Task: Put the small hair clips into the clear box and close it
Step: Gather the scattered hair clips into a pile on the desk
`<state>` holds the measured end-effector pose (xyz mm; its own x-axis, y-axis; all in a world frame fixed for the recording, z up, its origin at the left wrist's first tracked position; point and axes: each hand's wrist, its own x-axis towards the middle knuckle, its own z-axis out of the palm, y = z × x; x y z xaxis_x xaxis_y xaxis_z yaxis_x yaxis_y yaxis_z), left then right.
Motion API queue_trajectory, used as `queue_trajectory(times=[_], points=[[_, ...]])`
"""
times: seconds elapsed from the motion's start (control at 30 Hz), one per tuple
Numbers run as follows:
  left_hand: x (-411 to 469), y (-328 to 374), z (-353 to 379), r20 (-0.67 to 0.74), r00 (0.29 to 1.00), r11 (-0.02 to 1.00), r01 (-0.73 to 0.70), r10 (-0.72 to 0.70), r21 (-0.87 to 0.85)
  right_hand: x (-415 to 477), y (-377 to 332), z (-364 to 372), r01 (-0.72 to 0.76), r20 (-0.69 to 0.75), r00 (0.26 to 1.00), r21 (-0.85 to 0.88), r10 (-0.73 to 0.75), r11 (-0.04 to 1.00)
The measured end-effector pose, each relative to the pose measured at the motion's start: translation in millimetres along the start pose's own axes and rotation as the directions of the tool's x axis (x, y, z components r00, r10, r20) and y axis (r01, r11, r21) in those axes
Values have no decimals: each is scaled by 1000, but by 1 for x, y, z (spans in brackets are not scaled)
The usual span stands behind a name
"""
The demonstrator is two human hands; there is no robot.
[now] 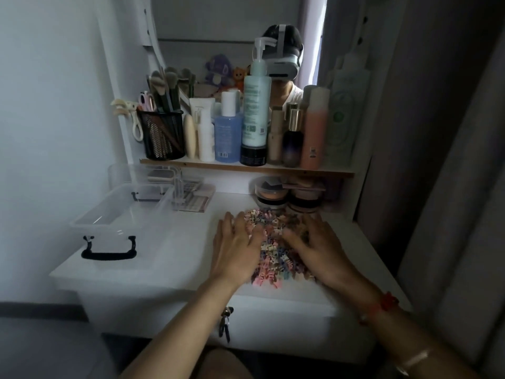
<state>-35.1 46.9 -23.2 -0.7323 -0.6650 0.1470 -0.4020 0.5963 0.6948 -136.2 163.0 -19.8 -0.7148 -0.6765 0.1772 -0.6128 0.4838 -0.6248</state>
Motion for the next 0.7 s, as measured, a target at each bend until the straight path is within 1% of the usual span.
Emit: queue_trajectory(times=[0.07, 0.1, 0.13, 0.2, 0.27, 0.33, 0.4, 0.47, 0.53, 0.57, 0.63, 0.7], points=[[-3, -2, -3, -3, 1000, 1000, -6, 6, -17, -21, 0, 1, 54, 149, 988, -140, -32, 989], [-3, -3, -3, 8, 1000, 1000, -2, 2, -18, -30, -2, 4, 99, 186, 981, -208, -60, 973], [-4, -5, -1, 28, 1000, 1000, -2, 1, 7, -34, -4, 7, 131, 191, 978, -263, -82, 956], [-3, -8, 4, 58, 998, 991, -26, 18, 132, -25, -6, 14, 146, 198, 977, -329, -83, 933], [0, -10, 6, 55, 998, 980, -36, 26, 194, -11, -7, 18, 133, 176, 982, -356, -74, 925], [3, -9, 8, 65, 998, 979, -34, 21, 201, -1, -9, 21, 140, 162, 983, -381, -83, 914], [5, -5, 8, 71, 997, 988, -29, 18, 150, 6, -8, 22, 163, 156, 982, -380, -110, 911], [7, -4, 3, 25, 1000, 996, -8, 5, 94, 8, -6, 19, 159, 140, 983, -363, -115, 918], [9, -8, -3, -21, 999, 990, 28, -25, 138, 8, -4, 16, 129, 112, 989, -356, -95, 926], [11, -11, -6, -19, 998, 984, 59, -57, 169, 7, -3, 15, 106, 106, 992, -361, -72, 926], [18, -15, -6, 18, 992, 969, 116, -123, 219, 7, -3, 15, 62, 105, 994, -344, -27, 937], [24, -13, -2, 49, 990, 963, 113, -129, 246, 11, -4, 18, 64, 120, 992, -317, -27, 946]])
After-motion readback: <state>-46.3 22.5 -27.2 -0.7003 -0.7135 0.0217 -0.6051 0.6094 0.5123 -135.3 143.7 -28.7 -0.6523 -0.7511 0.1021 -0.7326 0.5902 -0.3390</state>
